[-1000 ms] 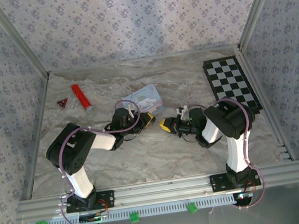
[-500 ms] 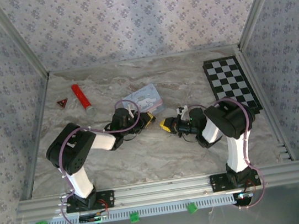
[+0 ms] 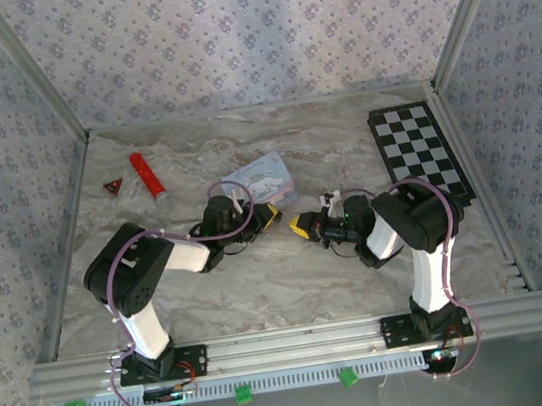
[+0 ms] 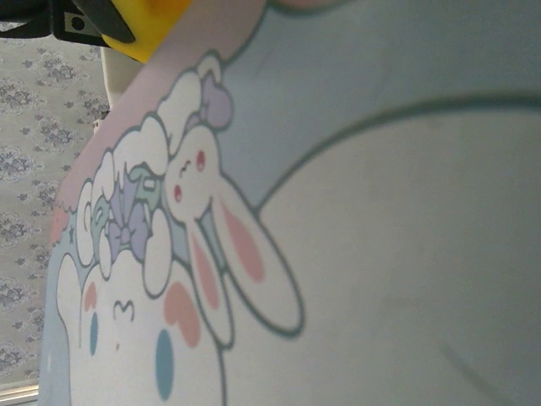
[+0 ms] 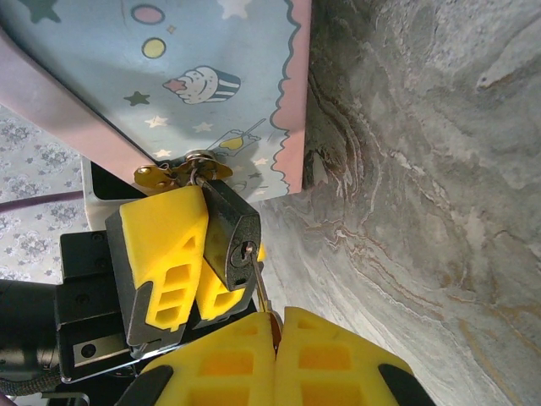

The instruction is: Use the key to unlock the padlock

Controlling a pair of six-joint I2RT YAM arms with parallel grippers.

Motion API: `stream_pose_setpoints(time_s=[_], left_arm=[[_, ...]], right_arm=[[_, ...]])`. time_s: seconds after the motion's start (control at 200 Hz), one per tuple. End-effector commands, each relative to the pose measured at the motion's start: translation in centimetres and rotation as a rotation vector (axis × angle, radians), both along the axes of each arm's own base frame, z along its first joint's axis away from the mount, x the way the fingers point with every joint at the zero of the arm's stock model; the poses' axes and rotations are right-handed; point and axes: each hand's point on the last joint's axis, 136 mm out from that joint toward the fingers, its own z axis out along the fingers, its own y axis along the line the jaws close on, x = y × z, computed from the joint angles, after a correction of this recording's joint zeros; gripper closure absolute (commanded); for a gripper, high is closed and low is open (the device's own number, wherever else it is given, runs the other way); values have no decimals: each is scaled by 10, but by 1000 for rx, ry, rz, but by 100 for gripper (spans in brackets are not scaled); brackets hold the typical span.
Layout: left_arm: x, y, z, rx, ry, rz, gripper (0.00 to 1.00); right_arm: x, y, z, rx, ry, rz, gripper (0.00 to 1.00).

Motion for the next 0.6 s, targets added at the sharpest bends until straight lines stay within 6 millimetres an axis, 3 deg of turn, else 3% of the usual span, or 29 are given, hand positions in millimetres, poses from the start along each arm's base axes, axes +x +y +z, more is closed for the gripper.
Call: stream_pose_setpoints(time_s=[0.0,0.595], left_arm=[[2,-8,14,-65,-22,-29,91],[2,-7,12,-60,-21,-27,91]], right_arm=[[3,2,9,15,-38,3,100],[3,2,14,18,-57,5,100]])
